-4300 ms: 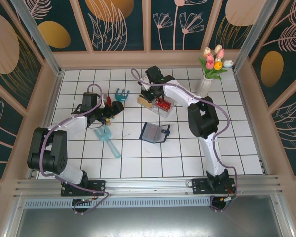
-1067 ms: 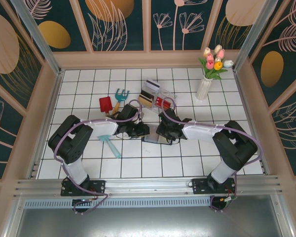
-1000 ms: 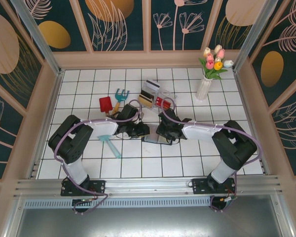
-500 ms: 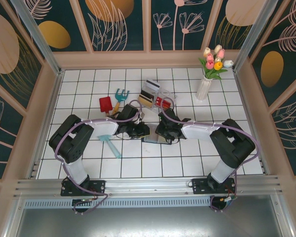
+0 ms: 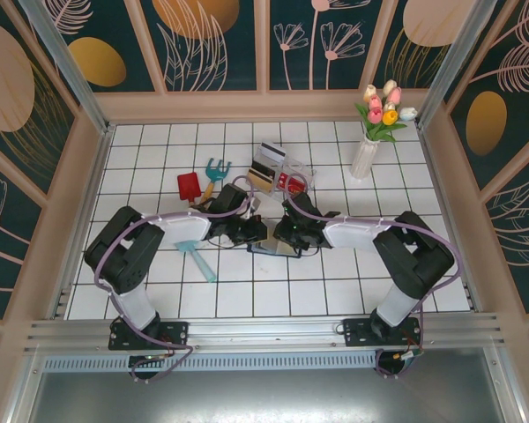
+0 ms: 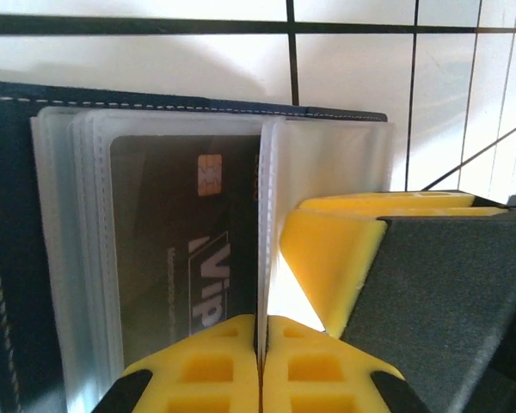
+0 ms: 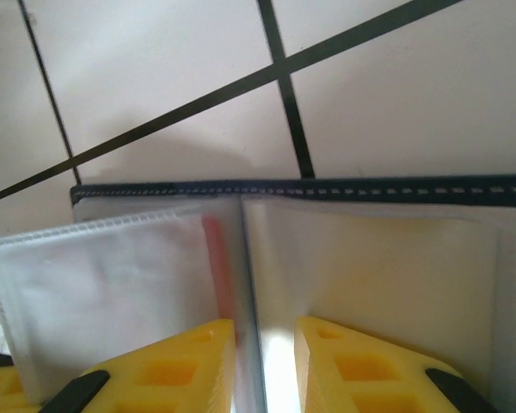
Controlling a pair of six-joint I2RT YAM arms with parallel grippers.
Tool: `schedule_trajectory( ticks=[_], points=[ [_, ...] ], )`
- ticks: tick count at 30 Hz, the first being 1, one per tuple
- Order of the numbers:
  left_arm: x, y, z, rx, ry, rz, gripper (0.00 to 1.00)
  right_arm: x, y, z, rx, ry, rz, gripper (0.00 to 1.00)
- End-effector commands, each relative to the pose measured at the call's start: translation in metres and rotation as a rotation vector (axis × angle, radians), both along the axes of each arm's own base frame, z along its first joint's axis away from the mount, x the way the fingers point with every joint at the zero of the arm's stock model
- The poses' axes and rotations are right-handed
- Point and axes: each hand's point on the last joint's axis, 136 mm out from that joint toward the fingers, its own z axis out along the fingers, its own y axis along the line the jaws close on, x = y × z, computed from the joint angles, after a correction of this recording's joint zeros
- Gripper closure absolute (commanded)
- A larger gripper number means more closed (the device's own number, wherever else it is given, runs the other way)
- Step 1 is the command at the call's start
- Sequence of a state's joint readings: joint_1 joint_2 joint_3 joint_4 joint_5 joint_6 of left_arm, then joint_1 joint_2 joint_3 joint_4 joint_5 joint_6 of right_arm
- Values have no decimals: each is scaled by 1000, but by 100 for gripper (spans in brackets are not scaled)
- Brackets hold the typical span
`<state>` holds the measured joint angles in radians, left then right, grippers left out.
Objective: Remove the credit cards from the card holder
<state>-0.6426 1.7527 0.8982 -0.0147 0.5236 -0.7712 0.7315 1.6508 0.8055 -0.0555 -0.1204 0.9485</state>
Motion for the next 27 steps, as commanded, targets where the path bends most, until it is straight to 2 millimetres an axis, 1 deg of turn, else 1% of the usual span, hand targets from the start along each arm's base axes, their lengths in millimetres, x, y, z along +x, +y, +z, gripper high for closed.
schedule_trajectory(
  ticks=[1, 3, 5, 10, 15, 19, 21, 23, 26, 27],
  points=[
    [8, 15, 18, 83, -92, 13, 96, 3, 2, 28, 37, -49, 28, 73],
    [7, 22, 17, 115, -97, 19, 97, 3, 5, 34, 56, -54, 36, 73],
    [6, 26, 16, 138, -100, 26, 98, 0, 6, 33, 58, -47, 40, 73],
    [5, 31, 13, 153, -89, 51, 96, -3, 4, 19, 37, -17, 43, 73],
    [5, 22, 16, 105, -70, 47, 85, -5, 4, 0, 11, 16, 44, 74],
    [4, 10, 31, 27, -71, 22, 74, -7, 5, -7, 10, 33, 49, 74],
    [4, 7, 37, 9, -82, 11, 70, -6, 6, -8, 12, 34, 52, 74],
    [3, 6, 39, -7, -82, 1, 69, -5, 7, -6, 14, 28, 55, 73],
    [-2, -7, 52, -103, -74, -32, 68, -2, 8, 2, 28, 4, 63, 72],
    [-1, -8, 54, -115, -76, -31, 68, -1, 8, 5, 30, -4, 60, 71]
  ],
)
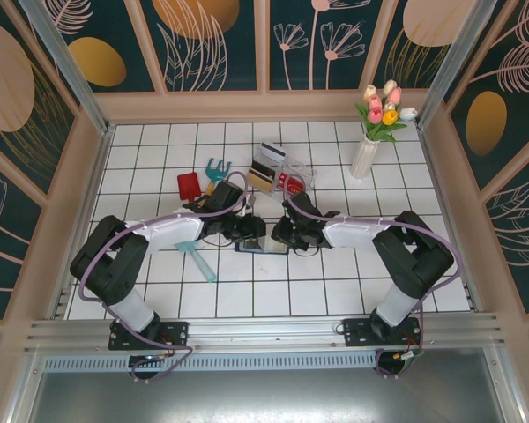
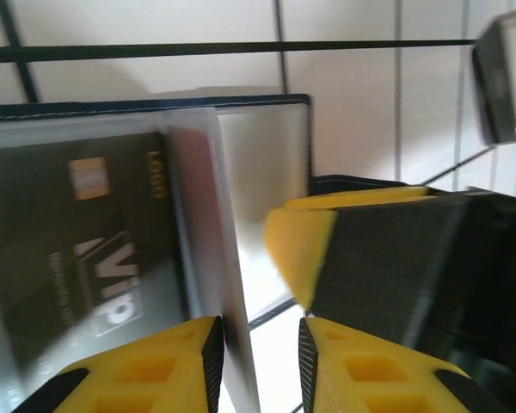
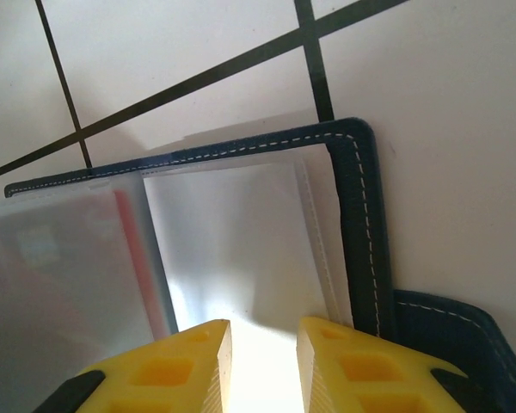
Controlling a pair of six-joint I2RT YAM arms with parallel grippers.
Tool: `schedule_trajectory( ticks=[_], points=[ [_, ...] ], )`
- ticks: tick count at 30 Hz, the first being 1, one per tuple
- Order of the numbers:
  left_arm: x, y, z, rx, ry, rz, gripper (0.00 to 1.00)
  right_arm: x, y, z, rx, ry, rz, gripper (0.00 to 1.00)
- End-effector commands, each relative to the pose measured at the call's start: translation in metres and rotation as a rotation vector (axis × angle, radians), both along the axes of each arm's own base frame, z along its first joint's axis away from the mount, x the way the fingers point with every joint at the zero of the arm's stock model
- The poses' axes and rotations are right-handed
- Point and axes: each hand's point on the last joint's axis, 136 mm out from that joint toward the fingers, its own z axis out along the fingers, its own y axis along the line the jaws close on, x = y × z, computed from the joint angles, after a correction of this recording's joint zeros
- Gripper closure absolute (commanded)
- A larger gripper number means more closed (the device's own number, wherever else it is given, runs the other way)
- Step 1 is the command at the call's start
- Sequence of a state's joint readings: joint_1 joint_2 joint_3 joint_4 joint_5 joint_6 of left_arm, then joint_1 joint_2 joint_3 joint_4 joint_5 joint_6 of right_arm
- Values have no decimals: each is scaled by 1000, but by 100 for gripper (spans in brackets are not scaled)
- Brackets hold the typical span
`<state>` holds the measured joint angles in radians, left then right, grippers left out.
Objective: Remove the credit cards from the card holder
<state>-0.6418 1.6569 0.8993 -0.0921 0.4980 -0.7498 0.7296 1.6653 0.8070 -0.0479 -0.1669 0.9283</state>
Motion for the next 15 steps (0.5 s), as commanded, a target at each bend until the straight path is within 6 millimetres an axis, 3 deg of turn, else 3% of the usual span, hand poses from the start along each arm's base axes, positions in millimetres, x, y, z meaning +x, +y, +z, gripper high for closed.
schedule_trajectory(
  ticks=[1, 15],
  points=[
    [3, -16, 29, -118, -33, -32, 68, 4, 2, 9, 12, -29, 15, 71],
    [4, -22, 23, -149, -11, -36, 68, 11, -9, 41, 114, -135, -22, 68]
  ],
)
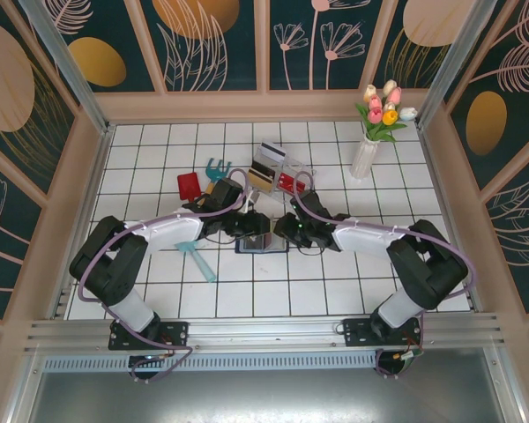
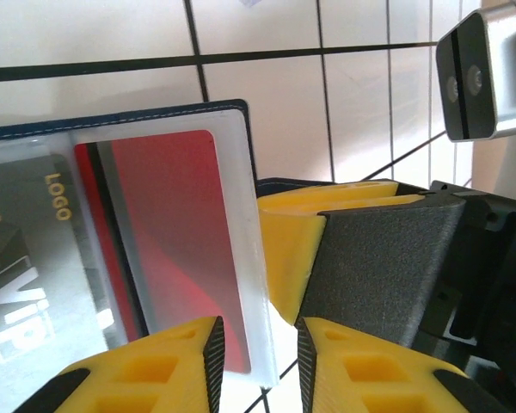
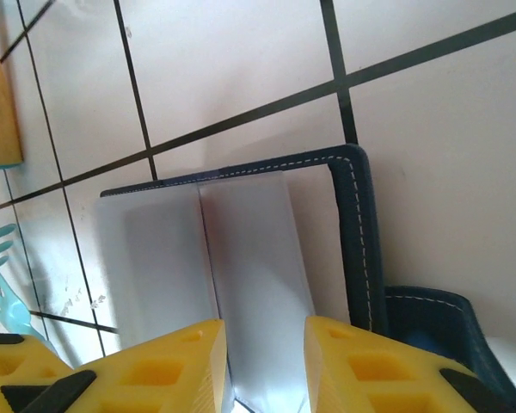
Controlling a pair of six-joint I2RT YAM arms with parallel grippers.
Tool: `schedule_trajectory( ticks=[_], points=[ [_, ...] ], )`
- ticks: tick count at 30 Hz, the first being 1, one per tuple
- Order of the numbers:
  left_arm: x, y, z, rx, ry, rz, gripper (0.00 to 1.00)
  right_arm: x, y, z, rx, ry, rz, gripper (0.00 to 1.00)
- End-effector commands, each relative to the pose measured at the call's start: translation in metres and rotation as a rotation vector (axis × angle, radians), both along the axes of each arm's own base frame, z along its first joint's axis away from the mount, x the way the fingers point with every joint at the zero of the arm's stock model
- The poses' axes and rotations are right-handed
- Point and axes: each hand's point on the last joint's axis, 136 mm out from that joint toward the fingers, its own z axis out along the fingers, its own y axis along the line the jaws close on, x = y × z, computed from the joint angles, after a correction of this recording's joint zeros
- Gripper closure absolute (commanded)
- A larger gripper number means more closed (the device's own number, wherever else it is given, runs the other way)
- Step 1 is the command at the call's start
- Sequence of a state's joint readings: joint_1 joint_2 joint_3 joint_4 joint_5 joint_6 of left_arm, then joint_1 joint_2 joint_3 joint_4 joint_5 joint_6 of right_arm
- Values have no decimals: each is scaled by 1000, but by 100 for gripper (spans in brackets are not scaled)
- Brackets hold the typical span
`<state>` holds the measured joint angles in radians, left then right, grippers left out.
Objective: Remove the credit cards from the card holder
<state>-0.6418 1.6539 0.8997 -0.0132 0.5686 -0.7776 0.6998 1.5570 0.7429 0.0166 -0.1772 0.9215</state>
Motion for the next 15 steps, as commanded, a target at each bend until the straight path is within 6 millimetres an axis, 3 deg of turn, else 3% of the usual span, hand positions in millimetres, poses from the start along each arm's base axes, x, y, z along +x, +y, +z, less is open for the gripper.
schedule_trajectory(
  ticks=[1, 11, 15],
  points=[
    [3, -8, 5, -50, 2, -10, 68, 6, -2, 17, 39, -62, -11, 68],
    [22, 18, -4, 63, -37, 185, 72, 12, -13, 64, 39, -236, -29, 68],
    [24, 25, -6, 79, -44, 226, 72, 10, -5, 61, 17, -207, 1, 74]
  ],
)
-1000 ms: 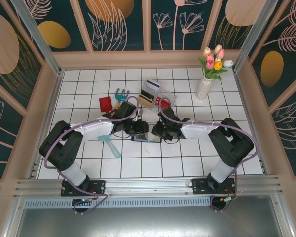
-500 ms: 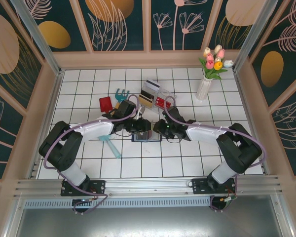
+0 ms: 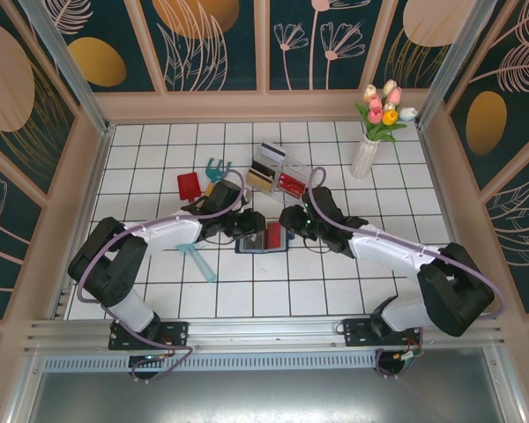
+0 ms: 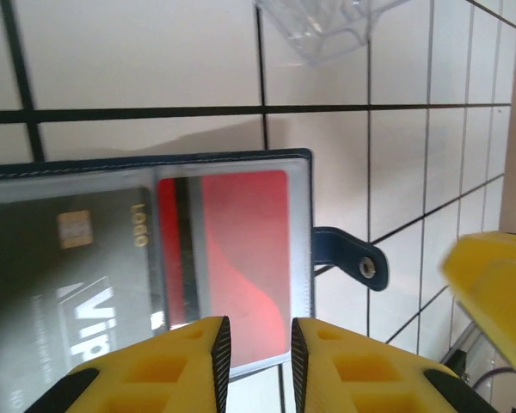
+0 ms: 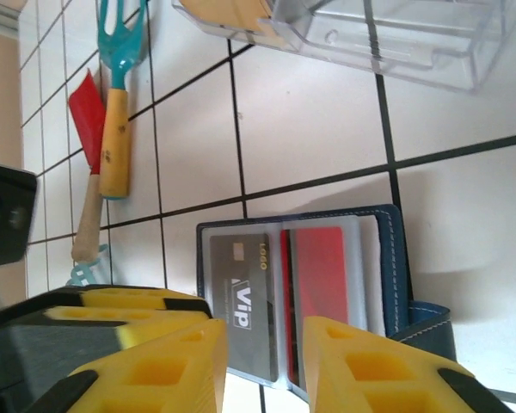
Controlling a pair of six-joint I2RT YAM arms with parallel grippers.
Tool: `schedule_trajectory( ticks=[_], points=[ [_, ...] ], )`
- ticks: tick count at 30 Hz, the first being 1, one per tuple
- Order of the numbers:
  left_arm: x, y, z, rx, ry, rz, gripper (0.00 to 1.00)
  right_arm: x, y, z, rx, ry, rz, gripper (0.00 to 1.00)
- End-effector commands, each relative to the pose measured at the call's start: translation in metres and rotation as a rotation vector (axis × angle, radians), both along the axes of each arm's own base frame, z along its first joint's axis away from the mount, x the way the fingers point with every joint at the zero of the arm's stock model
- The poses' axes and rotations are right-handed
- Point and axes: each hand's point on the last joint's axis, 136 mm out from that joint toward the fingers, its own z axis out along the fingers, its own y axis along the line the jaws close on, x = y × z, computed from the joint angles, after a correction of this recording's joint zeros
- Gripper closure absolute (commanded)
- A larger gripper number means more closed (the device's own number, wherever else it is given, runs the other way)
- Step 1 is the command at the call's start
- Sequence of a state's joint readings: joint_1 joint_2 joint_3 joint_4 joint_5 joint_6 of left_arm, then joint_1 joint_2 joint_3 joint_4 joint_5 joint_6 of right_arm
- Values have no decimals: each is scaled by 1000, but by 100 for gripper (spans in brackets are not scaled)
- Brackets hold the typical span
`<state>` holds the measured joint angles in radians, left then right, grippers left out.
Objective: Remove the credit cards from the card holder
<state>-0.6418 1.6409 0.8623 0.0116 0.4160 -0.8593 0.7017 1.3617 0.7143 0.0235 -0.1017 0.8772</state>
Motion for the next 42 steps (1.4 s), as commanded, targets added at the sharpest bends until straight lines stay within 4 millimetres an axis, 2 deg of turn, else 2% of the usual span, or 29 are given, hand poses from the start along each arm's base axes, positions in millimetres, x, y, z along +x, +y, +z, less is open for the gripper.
schedule_trajectory(
  ticks=[1, 4, 8, 11, 14, 24, 27, 28, 30, 37, 42],
  points=[
    [9, 10, 7, 20, -40, 77, 72, 3, 6, -3, -51, 5, 20, 79],
    [13, 21, 11, 84, -84, 96, 69, 2, 18, -15, -100, 56, 30, 86],
    [21, 39, 26, 173, -157, 134, 65, -4, 31, -36, -165, 116, 42, 87],
    [21, 37, 28, 156, -150, 141, 64, -5, 24, -60, -250, 187, 1, 89],
    [17, 27, 25, 109, -115, 112, 65, -7, 16, -72, -292, 218, -31, 90],
    [9, -15, 6, -39, -3, -21, 72, -11, 11, -81, -294, 235, -45, 87],
    [8, -18, 2, -43, 12, -30, 74, -11, 11, -81, -287, 238, -49, 87],
    [6, -18, -10, -29, 38, -32, 74, -11, 11, -82, -284, 239, -48, 87],
    [3, -20, -15, -39, 54, -42, 76, -11, 13, -82, -276, 233, -43, 87],
    [2, -21, -22, -59, 62, -28, 79, -11, 9, -80, -265, 238, -65, 87],
    [1, -18, -31, -28, 73, -34, 78, -12, 4, -89, -253, 253, -90, 87]
  ],
)
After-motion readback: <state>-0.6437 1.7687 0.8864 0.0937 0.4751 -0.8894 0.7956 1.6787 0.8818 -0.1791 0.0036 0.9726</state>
